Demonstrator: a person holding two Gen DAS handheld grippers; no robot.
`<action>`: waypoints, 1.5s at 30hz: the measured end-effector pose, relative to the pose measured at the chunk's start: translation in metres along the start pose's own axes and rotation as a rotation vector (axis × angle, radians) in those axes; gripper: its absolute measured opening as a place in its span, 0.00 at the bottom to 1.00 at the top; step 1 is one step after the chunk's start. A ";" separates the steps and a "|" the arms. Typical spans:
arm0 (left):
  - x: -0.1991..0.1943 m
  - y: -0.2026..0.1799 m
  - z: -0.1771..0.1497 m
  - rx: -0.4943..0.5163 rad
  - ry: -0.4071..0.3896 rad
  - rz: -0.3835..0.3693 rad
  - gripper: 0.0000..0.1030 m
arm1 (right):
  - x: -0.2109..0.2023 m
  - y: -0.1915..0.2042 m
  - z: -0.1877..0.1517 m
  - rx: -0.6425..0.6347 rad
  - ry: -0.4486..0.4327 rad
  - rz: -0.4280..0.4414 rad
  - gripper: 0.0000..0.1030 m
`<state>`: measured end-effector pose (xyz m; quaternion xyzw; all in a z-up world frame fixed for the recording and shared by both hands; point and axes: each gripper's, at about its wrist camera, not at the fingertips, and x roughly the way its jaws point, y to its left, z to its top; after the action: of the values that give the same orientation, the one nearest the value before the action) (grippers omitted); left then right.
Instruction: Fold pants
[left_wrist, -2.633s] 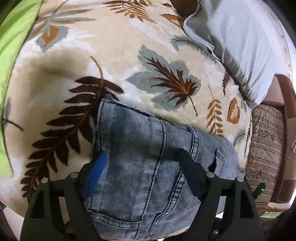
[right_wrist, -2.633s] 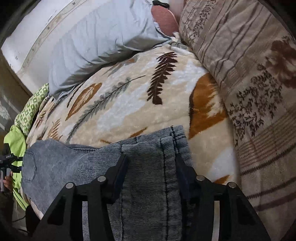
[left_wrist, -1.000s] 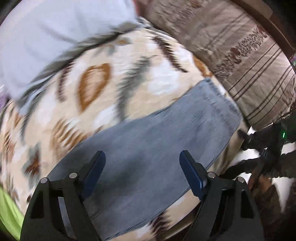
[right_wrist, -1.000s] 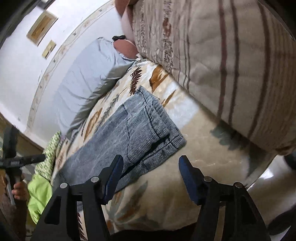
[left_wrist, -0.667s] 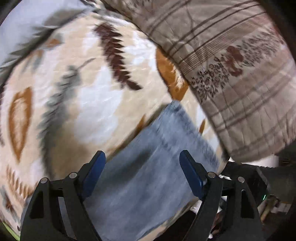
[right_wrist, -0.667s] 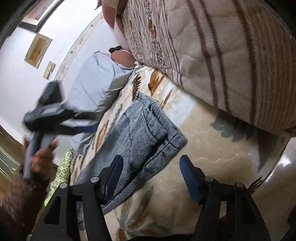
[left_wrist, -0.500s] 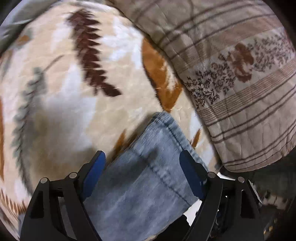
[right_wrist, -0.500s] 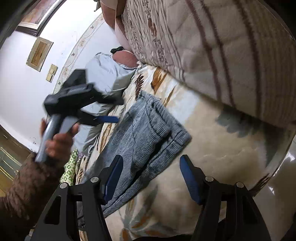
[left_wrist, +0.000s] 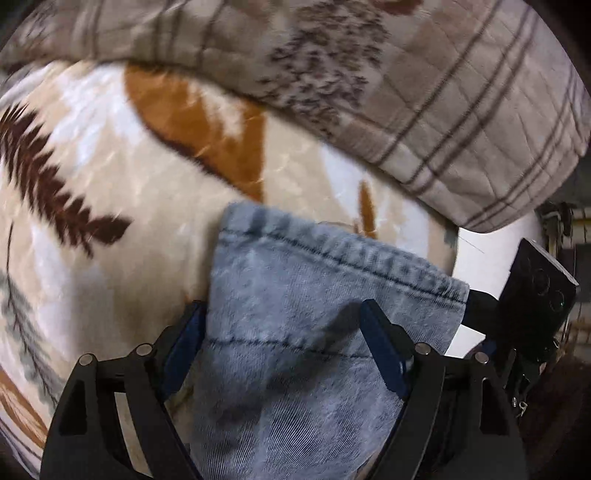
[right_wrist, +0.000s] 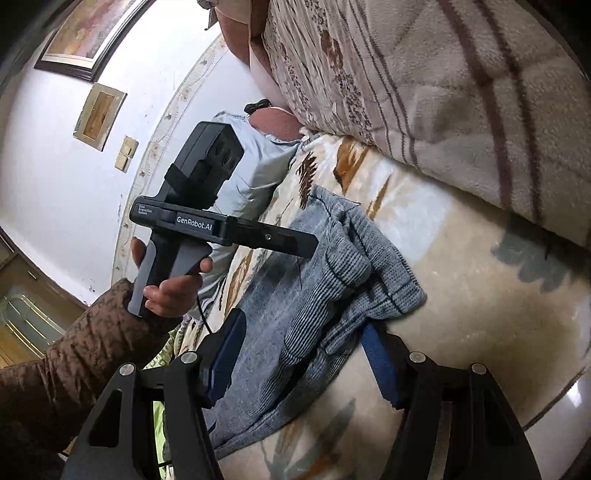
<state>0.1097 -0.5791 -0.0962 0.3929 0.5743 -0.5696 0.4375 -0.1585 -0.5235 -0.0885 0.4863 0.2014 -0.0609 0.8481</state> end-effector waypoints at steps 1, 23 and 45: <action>0.003 -0.004 0.005 0.015 0.000 0.001 0.81 | -0.001 -0.001 0.001 -0.002 -0.003 0.006 0.63; -0.028 -0.046 -0.047 0.011 -0.235 0.093 0.11 | 0.009 0.007 0.006 -0.078 -0.004 -0.067 0.29; 0.009 -0.079 -0.037 0.092 -0.119 0.121 0.72 | 0.012 0.003 0.007 -0.099 0.002 -0.047 0.40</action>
<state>0.0298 -0.5456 -0.0810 0.4122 0.4956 -0.5902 0.4859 -0.1445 -0.5271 -0.0878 0.4391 0.2163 -0.0705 0.8691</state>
